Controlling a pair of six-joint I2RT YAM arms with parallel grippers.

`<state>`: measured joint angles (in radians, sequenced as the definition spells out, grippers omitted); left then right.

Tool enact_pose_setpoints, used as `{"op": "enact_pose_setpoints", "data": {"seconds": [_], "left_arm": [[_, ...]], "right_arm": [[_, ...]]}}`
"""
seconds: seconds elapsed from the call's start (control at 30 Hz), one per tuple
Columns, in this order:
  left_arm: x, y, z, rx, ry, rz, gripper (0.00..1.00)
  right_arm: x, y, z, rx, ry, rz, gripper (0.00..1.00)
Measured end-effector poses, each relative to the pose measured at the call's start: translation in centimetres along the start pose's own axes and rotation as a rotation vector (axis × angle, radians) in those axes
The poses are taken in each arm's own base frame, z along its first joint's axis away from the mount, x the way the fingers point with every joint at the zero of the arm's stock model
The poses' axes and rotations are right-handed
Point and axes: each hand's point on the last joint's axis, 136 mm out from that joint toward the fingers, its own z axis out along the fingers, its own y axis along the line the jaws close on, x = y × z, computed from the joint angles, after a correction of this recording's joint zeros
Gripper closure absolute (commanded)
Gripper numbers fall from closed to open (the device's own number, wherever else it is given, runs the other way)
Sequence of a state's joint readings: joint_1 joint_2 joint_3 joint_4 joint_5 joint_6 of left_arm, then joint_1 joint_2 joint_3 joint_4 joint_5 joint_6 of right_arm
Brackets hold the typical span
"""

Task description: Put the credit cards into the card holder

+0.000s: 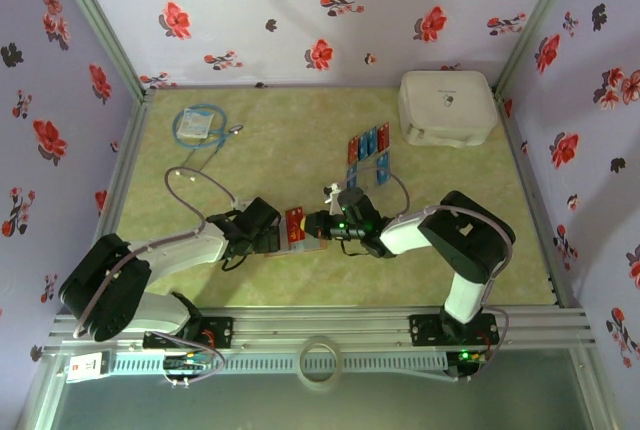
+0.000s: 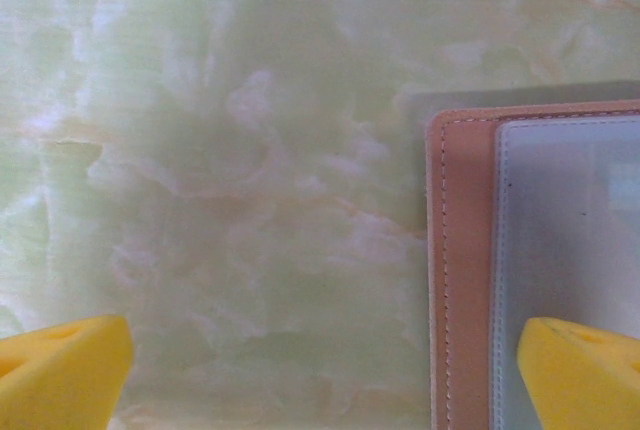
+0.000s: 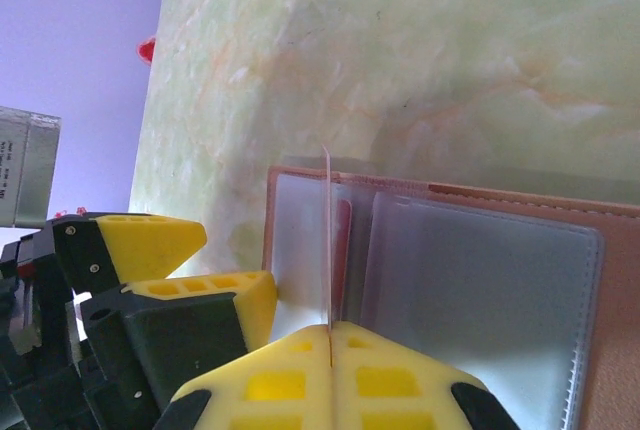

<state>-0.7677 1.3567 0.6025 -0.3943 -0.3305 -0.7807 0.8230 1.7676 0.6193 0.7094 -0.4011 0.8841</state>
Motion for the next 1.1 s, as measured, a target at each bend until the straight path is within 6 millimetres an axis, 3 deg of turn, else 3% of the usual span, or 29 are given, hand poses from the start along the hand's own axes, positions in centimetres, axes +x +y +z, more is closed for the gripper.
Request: {"op": "enact_pose_setpoints", "data": {"seconds": [1.1], "left_arm": [[-0.1, 0.0, 0.0, 0.0, -0.005, -0.001, 0.0]], "right_arm": [[1.5, -1.4, 0.0, 0.01, 0.012, 0.046, 1.0]]}}
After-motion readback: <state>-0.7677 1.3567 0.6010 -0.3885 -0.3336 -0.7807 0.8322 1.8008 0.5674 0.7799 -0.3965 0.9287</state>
